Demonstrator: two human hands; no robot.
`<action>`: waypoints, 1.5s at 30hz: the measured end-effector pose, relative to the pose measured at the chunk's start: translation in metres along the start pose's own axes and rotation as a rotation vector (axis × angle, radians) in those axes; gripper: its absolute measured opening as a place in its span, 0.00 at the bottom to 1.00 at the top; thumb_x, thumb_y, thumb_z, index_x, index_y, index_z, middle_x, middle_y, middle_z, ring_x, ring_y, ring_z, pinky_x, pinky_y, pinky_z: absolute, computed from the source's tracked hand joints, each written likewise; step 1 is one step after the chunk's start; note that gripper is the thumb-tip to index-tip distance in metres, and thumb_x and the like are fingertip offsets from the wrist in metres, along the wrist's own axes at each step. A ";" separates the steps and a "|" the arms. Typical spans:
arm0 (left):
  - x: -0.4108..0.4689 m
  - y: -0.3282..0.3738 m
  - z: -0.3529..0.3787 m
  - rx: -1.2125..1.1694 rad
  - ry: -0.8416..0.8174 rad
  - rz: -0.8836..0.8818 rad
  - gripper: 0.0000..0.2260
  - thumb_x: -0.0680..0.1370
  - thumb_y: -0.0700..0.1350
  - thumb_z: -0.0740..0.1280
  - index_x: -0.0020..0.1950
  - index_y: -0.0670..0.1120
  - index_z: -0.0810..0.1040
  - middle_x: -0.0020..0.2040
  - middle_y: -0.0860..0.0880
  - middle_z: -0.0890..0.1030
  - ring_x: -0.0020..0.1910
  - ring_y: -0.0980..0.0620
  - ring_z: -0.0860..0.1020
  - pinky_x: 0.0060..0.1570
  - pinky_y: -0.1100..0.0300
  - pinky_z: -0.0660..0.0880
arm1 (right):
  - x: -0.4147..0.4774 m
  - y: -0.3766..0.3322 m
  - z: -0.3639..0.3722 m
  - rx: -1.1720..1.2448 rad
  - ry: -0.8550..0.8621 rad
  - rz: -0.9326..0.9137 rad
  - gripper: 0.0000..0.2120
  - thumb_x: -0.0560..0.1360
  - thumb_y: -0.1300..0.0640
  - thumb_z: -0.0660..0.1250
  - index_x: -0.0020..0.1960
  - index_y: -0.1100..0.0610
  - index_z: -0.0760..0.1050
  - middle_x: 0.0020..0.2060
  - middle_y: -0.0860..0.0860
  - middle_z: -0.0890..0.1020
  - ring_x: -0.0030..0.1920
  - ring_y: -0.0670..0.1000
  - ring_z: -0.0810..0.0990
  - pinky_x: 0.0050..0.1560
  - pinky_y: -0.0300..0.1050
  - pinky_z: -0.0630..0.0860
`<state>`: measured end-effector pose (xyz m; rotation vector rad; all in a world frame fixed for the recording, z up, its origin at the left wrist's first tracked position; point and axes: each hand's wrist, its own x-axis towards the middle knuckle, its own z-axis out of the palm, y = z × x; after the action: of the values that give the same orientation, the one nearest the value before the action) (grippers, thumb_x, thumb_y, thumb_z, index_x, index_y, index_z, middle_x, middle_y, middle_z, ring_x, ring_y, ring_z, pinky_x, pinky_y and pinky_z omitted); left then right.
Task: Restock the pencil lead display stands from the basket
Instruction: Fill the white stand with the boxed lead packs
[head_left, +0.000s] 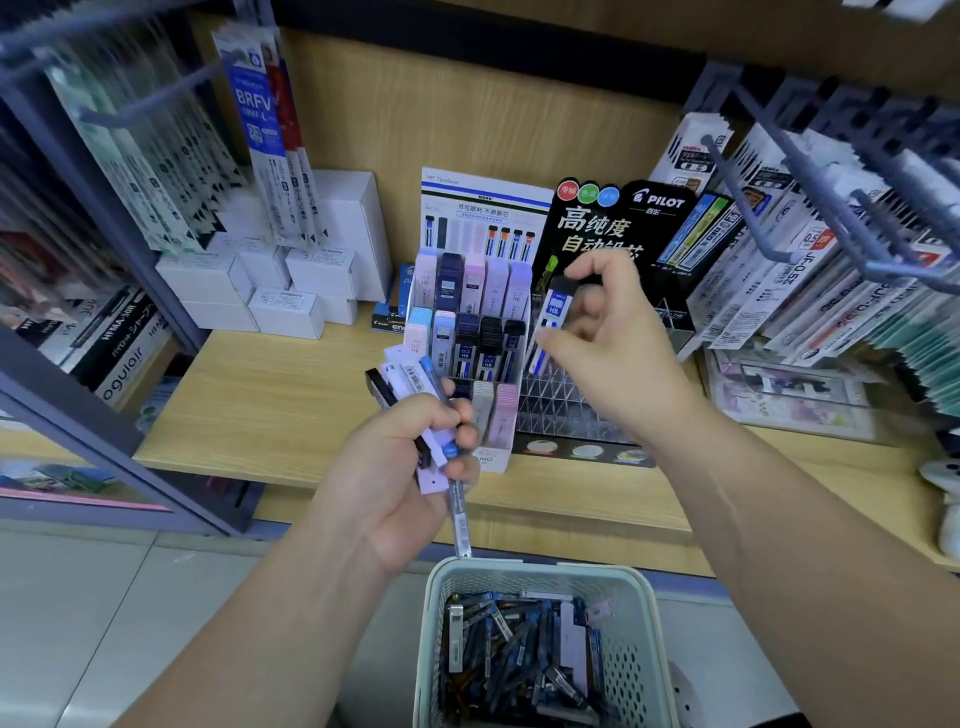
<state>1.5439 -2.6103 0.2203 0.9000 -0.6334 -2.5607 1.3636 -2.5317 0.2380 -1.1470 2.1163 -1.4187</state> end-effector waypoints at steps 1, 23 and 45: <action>0.000 0.000 0.000 -0.005 -0.025 -0.002 0.11 0.75 0.31 0.58 0.48 0.45 0.73 0.38 0.47 0.75 0.32 0.53 0.71 0.25 0.65 0.64 | 0.005 0.004 0.002 -0.042 0.013 -0.030 0.21 0.77 0.64 0.70 0.56 0.44 0.64 0.40 0.50 0.80 0.37 0.55 0.78 0.40 0.53 0.74; 0.000 0.002 0.001 -0.027 -0.034 -0.015 0.09 0.76 0.33 0.59 0.48 0.43 0.75 0.38 0.46 0.77 0.32 0.52 0.73 0.26 0.65 0.67 | 0.024 0.045 0.029 -0.653 0.114 -0.371 0.10 0.72 0.64 0.74 0.53 0.58 0.83 0.52 0.51 0.80 0.44 0.48 0.75 0.45 0.44 0.75; 0.003 0.001 0.004 -0.093 0.205 0.178 0.06 0.78 0.34 0.61 0.44 0.41 0.76 0.35 0.47 0.76 0.32 0.52 0.74 0.34 0.60 0.71 | -0.083 -0.001 0.043 0.270 -0.366 0.319 0.13 0.71 0.66 0.78 0.50 0.54 0.80 0.34 0.52 0.83 0.35 0.49 0.79 0.41 0.44 0.75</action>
<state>1.5394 -2.6115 0.2219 1.0096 -0.5055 -2.2844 1.4435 -2.4941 0.2081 -0.8434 1.7016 -1.1953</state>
